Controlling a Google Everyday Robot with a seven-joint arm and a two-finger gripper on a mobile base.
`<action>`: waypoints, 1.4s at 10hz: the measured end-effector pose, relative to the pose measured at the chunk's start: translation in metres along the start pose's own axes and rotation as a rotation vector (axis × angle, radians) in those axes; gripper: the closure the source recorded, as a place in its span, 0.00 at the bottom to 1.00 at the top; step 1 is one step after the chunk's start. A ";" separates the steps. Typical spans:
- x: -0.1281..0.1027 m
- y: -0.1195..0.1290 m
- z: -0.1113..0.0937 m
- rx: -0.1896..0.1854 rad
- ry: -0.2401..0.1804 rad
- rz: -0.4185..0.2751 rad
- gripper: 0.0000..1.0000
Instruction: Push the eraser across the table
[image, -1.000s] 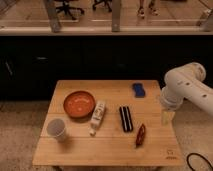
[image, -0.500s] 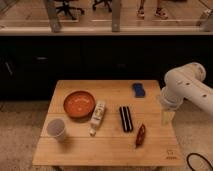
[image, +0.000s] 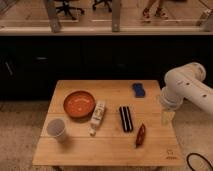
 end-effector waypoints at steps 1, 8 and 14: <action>-0.004 -0.001 0.001 0.002 -0.002 -0.001 0.20; -0.022 -0.008 0.008 0.007 -0.009 -0.017 0.20; -0.035 -0.013 0.015 0.003 -0.023 -0.029 0.20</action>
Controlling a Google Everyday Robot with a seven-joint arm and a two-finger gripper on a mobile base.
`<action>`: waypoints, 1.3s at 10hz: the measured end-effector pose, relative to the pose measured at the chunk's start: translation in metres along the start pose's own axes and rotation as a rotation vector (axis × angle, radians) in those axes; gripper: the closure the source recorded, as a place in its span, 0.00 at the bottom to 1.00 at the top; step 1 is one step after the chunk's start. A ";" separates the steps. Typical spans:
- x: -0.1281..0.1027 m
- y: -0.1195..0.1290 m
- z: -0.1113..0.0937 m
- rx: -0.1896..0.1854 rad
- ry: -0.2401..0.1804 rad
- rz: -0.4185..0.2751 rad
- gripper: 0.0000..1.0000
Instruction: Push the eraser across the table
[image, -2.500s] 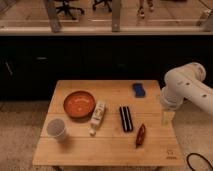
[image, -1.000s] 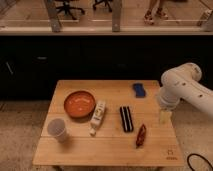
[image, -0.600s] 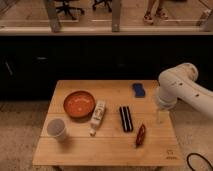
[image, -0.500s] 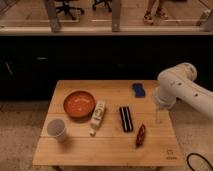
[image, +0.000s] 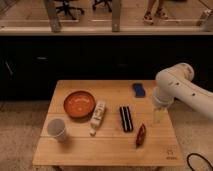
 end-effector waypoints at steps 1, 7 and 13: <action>-0.001 0.000 0.001 0.000 0.000 0.001 0.20; -0.010 -0.006 0.010 -0.007 -0.014 -0.008 0.20; -0.017 -0.012 0.019 -0.022 -0.026 -0.011 0.55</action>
